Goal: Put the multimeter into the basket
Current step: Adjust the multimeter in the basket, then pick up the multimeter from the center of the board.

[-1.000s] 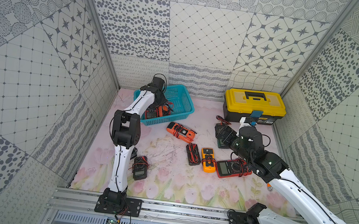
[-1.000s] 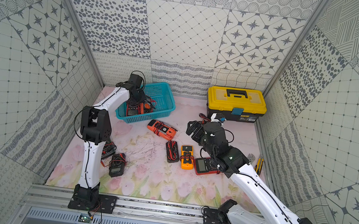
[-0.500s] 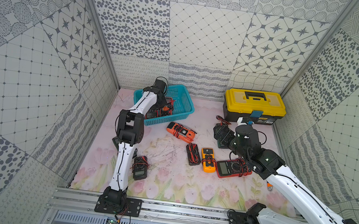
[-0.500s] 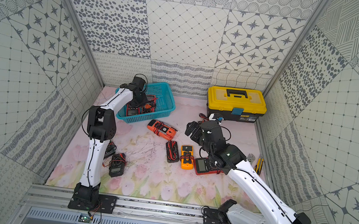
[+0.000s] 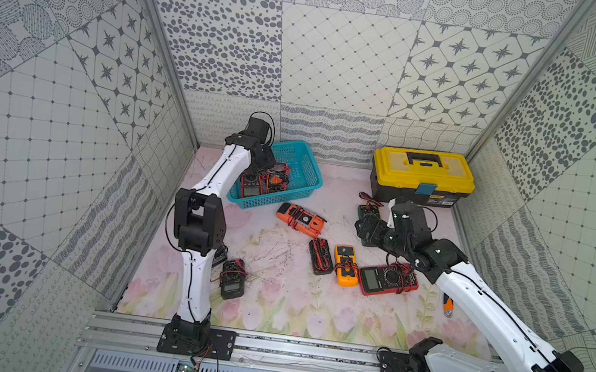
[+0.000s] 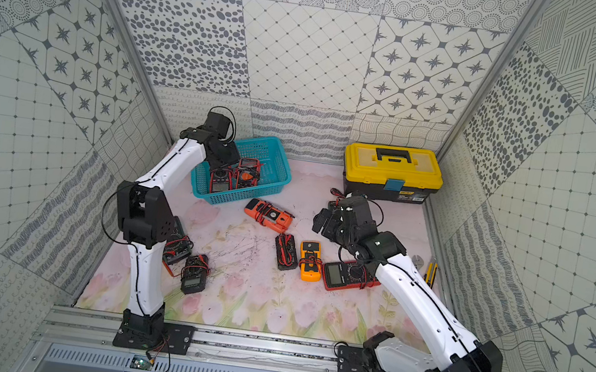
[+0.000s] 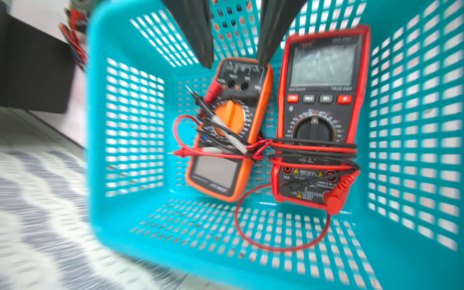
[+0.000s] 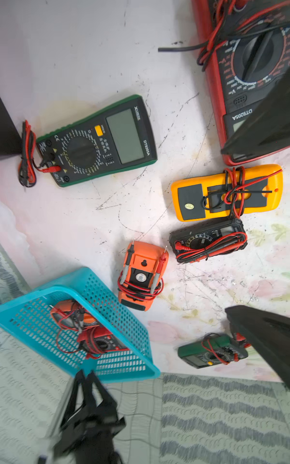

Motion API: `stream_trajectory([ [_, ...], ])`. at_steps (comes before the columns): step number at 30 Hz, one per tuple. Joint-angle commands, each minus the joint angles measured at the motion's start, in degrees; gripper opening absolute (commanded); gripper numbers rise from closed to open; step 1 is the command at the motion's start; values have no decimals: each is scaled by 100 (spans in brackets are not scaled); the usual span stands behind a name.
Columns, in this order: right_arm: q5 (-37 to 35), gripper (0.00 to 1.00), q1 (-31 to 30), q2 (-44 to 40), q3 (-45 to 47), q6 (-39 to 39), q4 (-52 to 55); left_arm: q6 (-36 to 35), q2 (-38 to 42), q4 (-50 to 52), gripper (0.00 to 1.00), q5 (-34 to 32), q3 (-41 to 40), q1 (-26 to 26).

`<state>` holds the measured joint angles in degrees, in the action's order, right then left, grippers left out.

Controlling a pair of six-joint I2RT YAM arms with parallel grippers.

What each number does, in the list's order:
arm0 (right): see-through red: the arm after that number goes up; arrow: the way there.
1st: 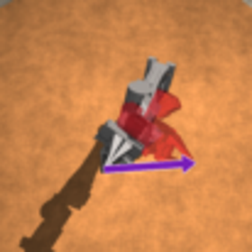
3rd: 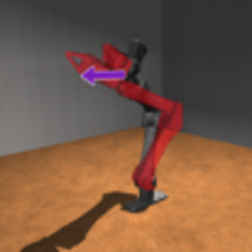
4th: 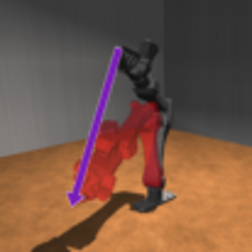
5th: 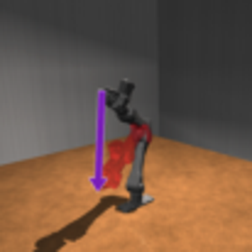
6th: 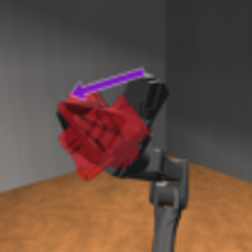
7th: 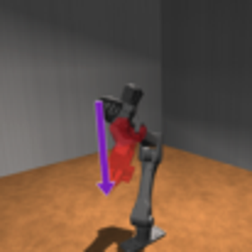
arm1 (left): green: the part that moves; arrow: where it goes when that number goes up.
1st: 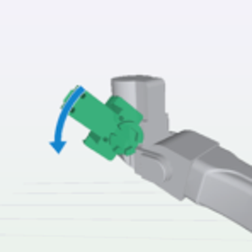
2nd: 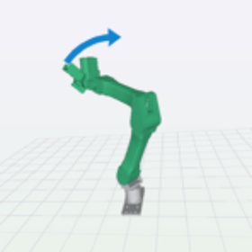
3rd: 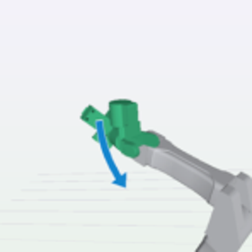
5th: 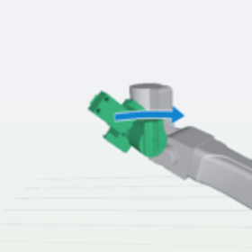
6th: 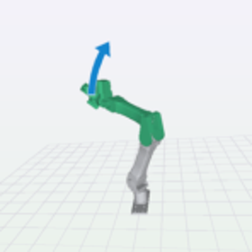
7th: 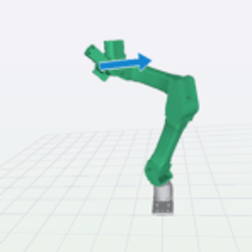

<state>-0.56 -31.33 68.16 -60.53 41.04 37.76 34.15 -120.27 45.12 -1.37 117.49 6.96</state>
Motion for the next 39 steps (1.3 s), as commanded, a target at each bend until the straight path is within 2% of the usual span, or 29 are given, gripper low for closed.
stream_trajectory([
  [1,137,96,-193,284,-298,-618,316,-196,945,-390,41,294,-804,50],
  [5,-182,91,-672,734,-447,-689,549,-61,1976,-1076,57,278,-2121,49],
  [8,-395,89,-1151,1203,-663,-728,639,54,2732,-1449,79,171,-3052,52],
  [10,-404,88,-1429,1592,-846,-716,680,126,3210,-1651,98,57,-3664,48],
  [17,-134,87,-1846,2518,-1184,-691,509,374,4529,-1656,99,-154,-5167,-228],
  [24,-94,85,-1935,3360,-1672,-900,598,395,5312,-1407,99,-265,-6175,-273],
  [30,-555,85,-1814,3771,-1953,-899,825,522,5567,-1493,99,-220,-6639,-273],
  [39,-451,85,-1548,4232,-2179,-1173,802,531,5518,-1539,99,-58,-6651,-273],
])
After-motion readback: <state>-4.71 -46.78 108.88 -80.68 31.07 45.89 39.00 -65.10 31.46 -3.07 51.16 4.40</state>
